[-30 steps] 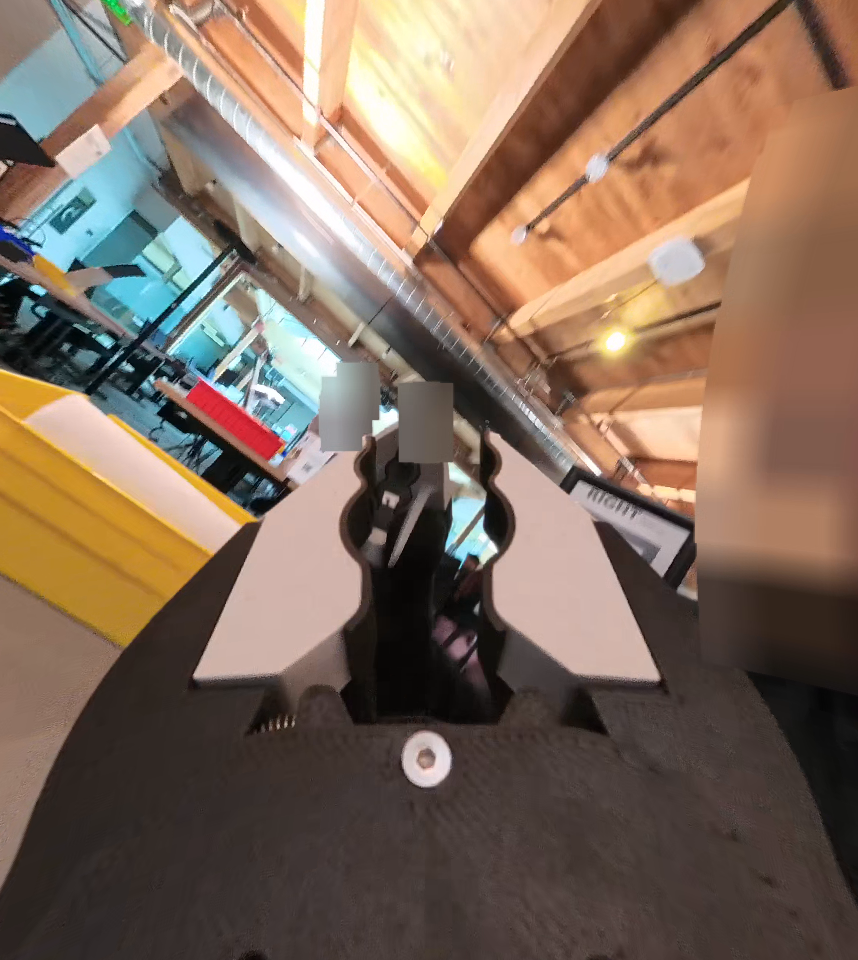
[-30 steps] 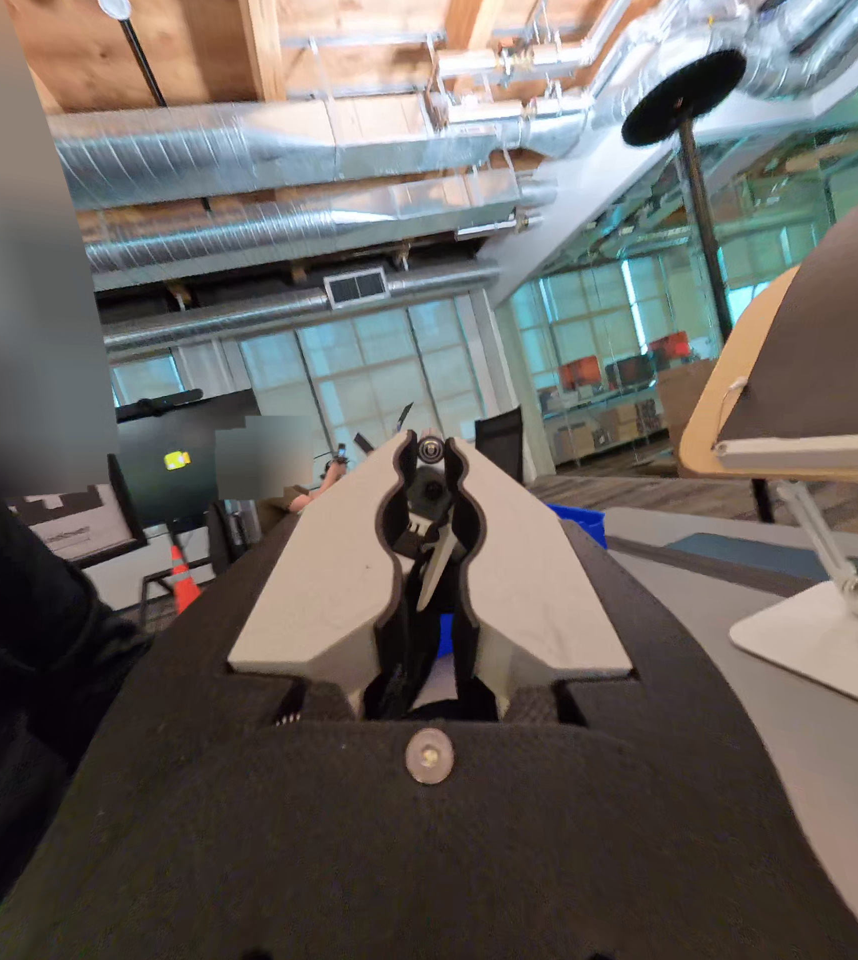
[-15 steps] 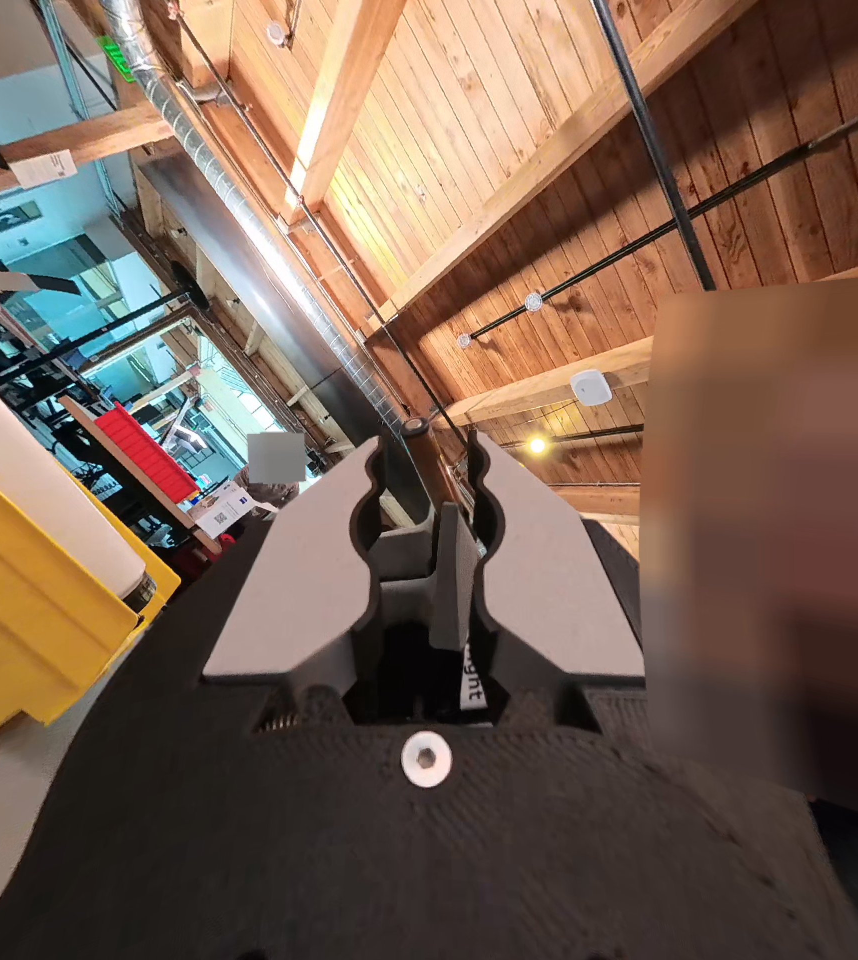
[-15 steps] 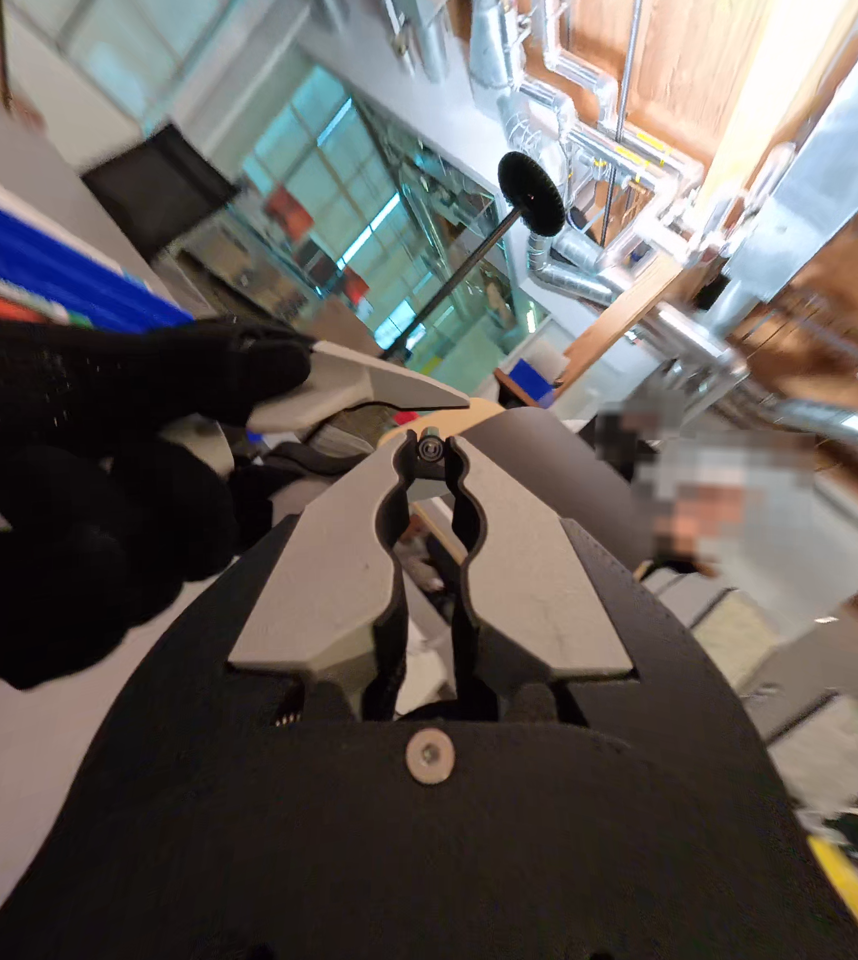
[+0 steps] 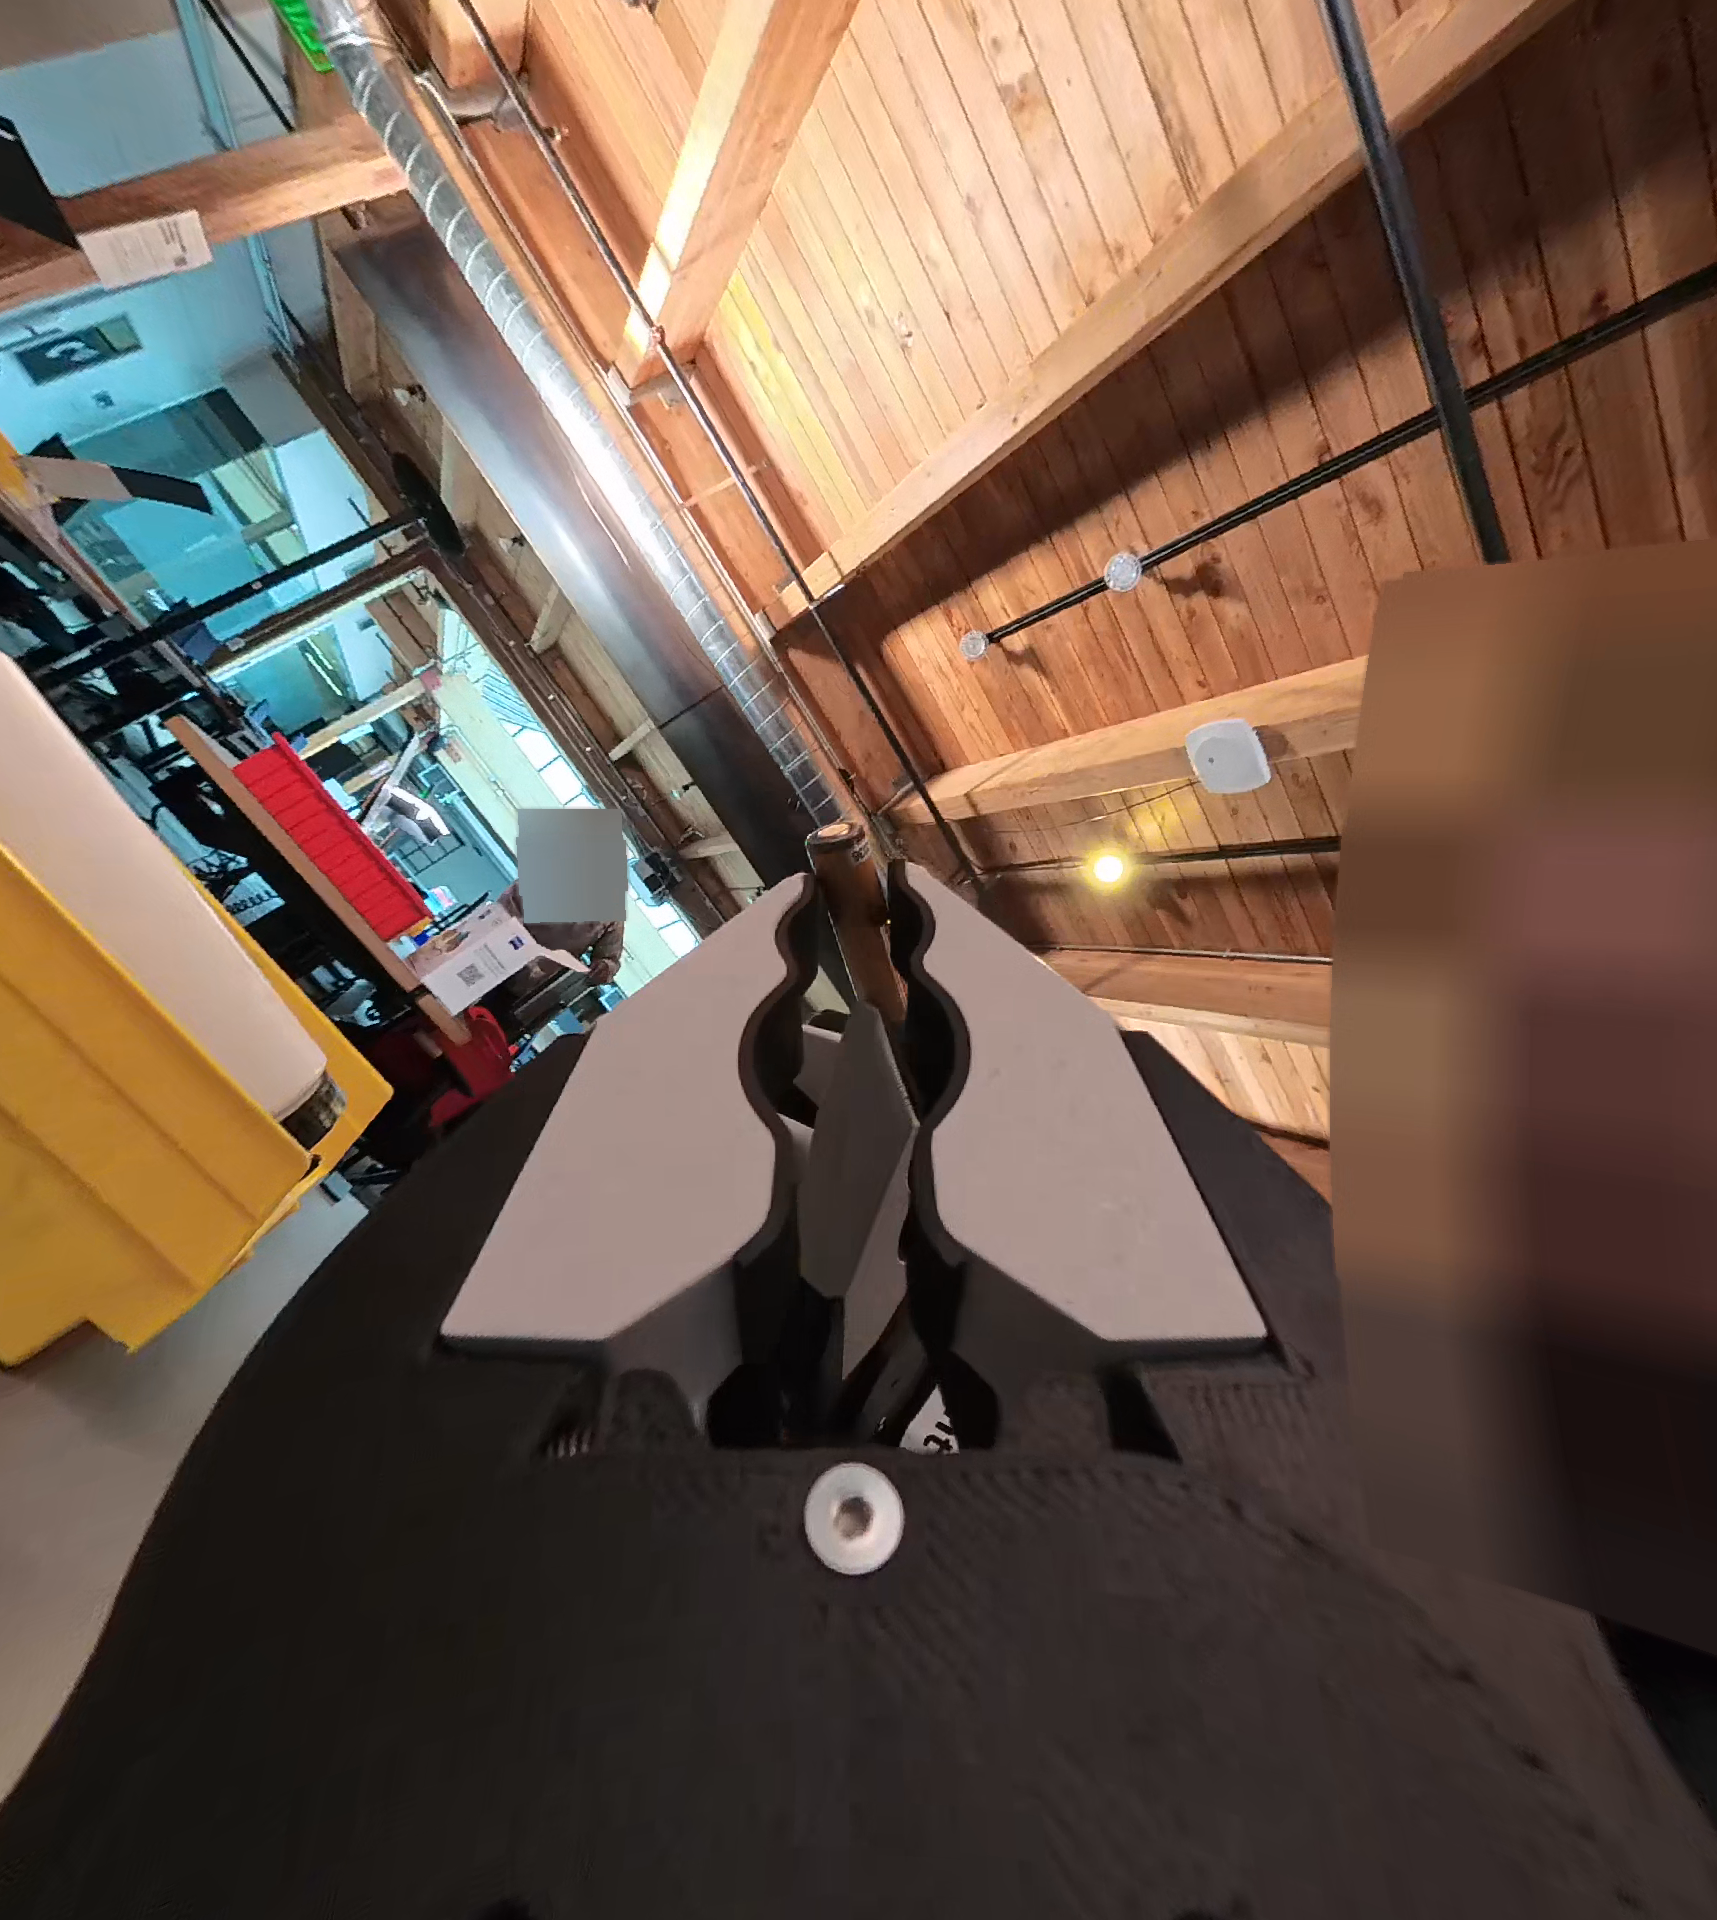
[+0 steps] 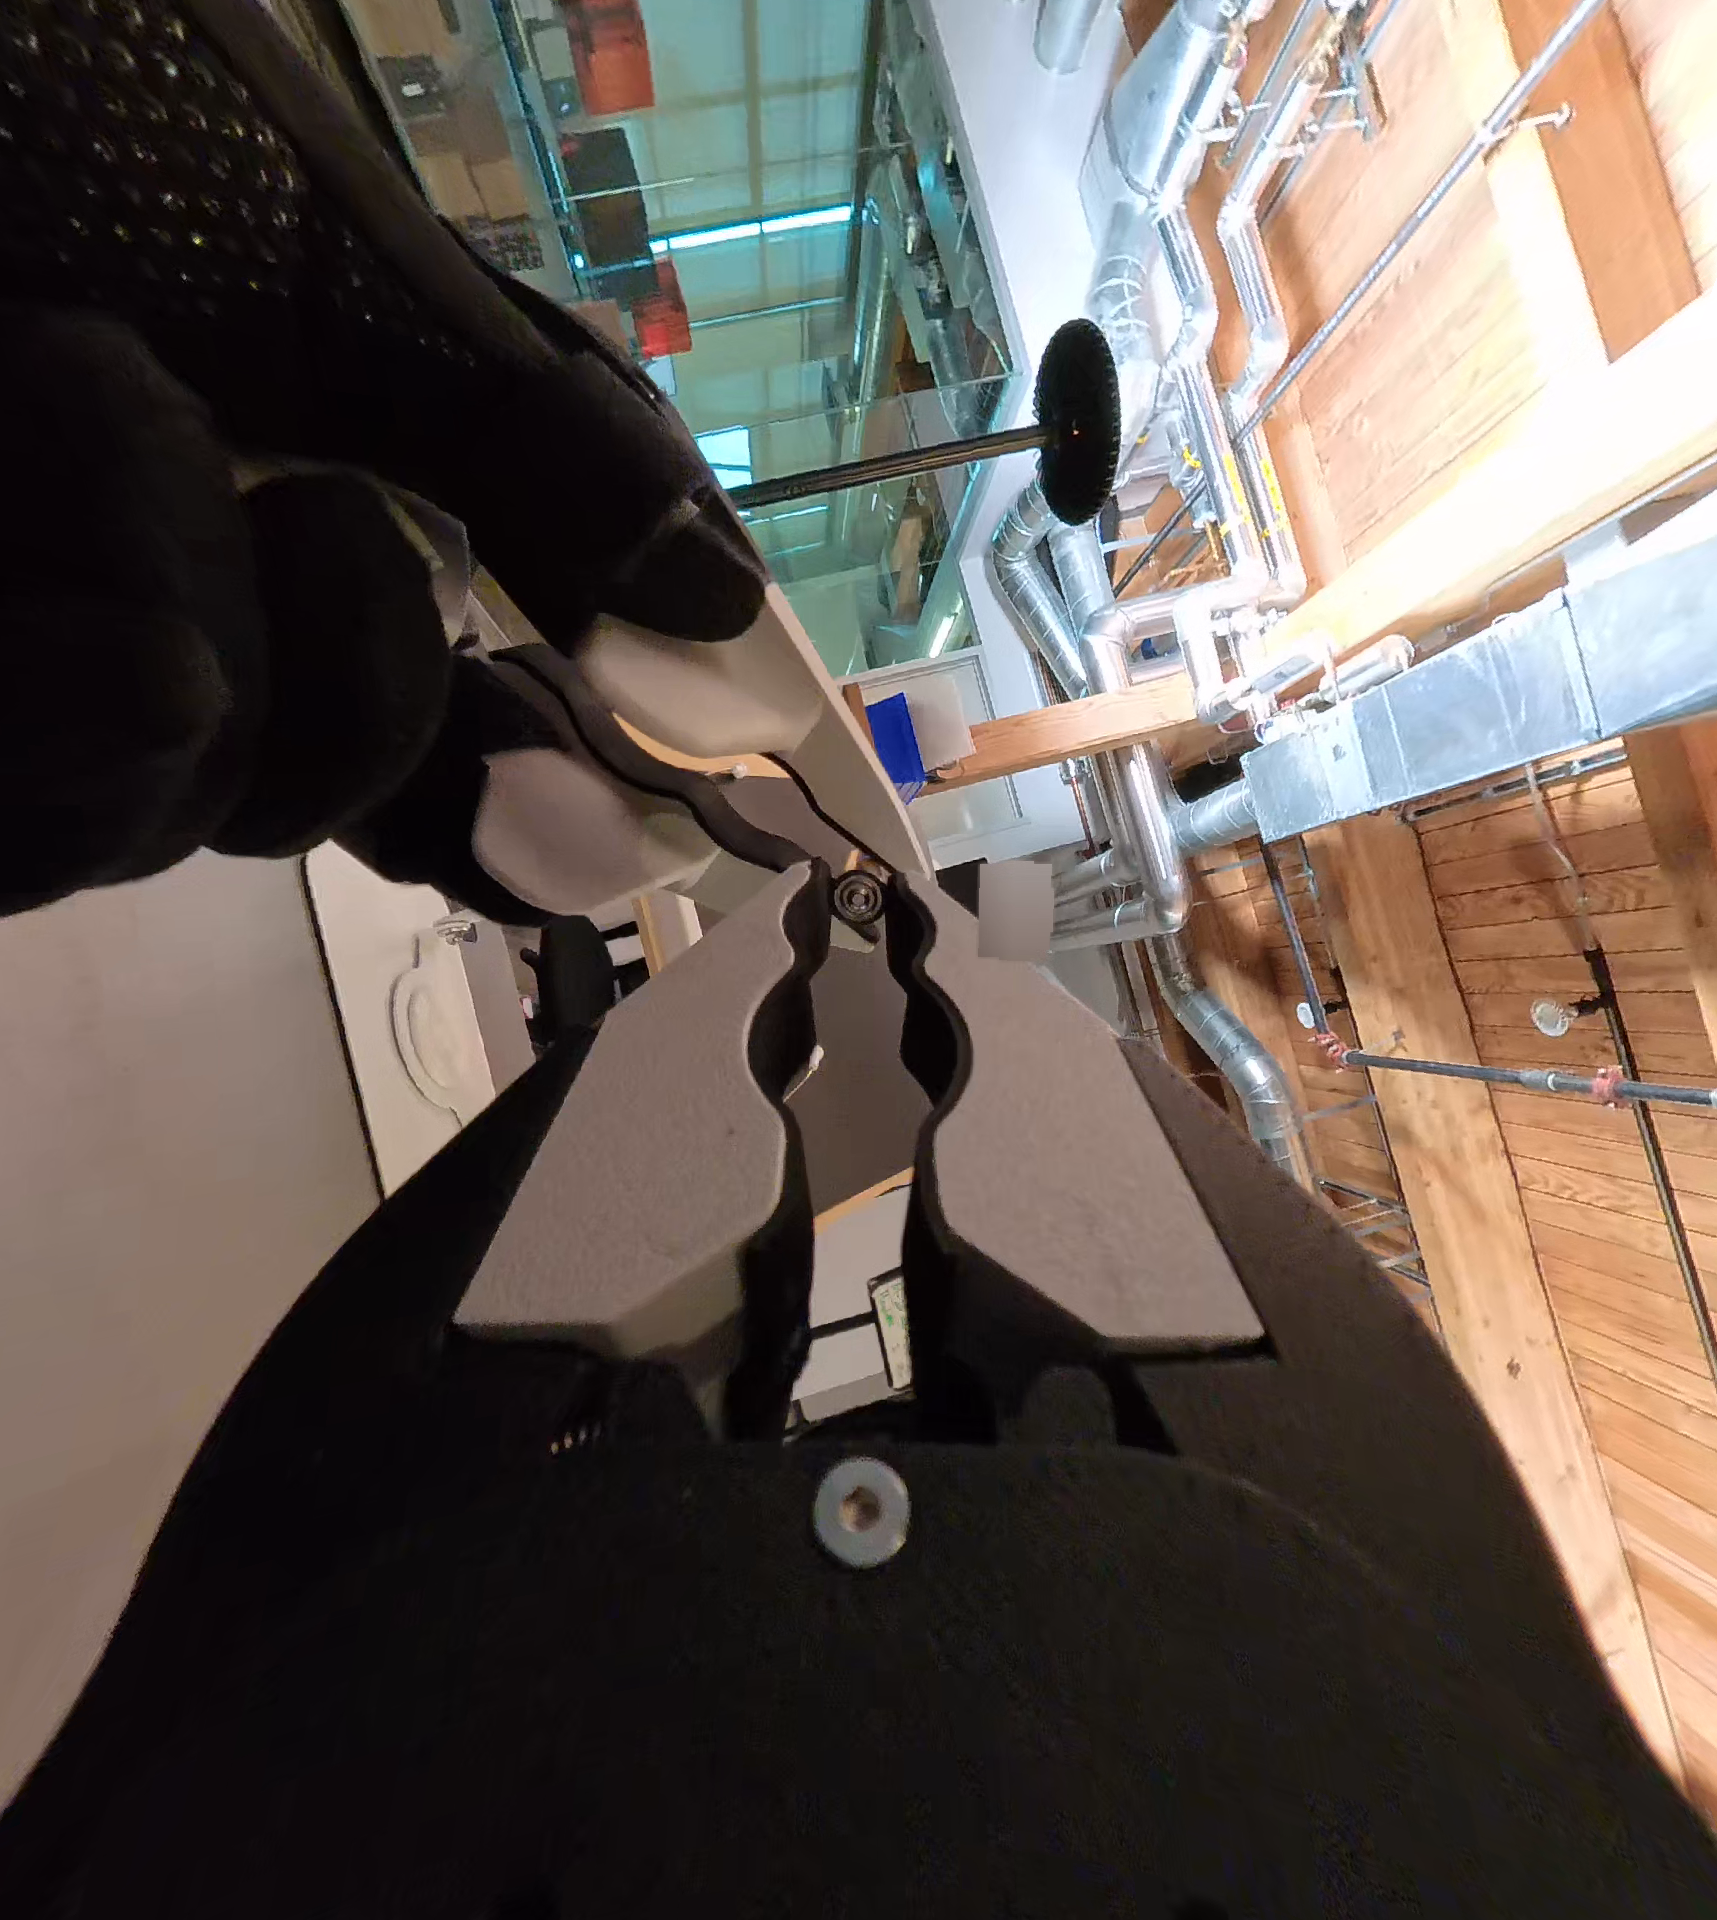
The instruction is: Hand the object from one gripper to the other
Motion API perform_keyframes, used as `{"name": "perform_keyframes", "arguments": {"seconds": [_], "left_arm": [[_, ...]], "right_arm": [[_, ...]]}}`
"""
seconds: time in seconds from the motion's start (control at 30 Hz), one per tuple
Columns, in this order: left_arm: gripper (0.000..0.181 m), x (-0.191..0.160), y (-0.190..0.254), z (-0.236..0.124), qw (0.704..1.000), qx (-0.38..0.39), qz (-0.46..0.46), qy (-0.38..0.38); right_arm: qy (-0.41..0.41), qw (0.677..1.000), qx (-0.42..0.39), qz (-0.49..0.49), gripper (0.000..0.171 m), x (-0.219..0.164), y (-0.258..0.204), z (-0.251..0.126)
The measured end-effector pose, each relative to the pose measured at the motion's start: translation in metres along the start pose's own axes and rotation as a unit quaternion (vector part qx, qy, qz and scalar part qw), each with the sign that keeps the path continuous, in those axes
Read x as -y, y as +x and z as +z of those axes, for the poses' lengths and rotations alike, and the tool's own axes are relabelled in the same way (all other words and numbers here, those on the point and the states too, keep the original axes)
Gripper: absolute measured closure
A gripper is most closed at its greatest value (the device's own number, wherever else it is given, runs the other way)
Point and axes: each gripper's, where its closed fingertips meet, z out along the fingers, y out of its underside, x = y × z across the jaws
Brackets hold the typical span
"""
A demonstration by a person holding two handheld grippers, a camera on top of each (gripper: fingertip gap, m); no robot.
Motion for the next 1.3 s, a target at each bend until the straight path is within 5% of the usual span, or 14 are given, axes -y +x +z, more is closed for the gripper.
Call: {"name": "perform_keyframes", "arguments": {"seconds": [0.17,0.23,0.37,0.53,0.77,1.07,1.3], "left_arm": [[0.173,0.002,-0.002,-0.001,0.999,0.025,0.033,-0.004],[0.173,0.001,-0.001,-0.001,0.998,0.026,0.047,-0.021],[0.173,-0.005,0.000,-0.002,0.992,0.031,0.064,-0.104],[0.173,-0.003,-0.004,-0.008,0.975,0.067,0.122,-0.171],[0.173,-0.011,-0.005,-0.014,0.970,0.063,0.115,-0.207],[0.174,-0.028,-0.008,-0.016,0.963,0.060,0.110,-0.238],[0.174,-0.032,-0.009,-0.016,0.961,0.058,0.108,-0.247]], "right_arm": [[-0.008,1.000,0.008,0.015,0.162,-0.006,-0.004,-0.001],[0.004,0.999,0.020,0.047,0.133,-0.004,-0.005,-0.003],[0.053,0.984,0.107,0.131,0.104,0.003,-0.010,-0.011],[0.101,0.946,0.218,0.218,0.114,0.008,-0.001,-0.023],[0.103,0.931,0.288,0.197,0.106,0.006,-0.003,-0.019],[0.099,0.926,0.325,0.165,0.127,0.006,-0.020,-0.015],[0.096,0.923,0.338,0.157,0.127,0.005,-0.025,-0.017]]}}
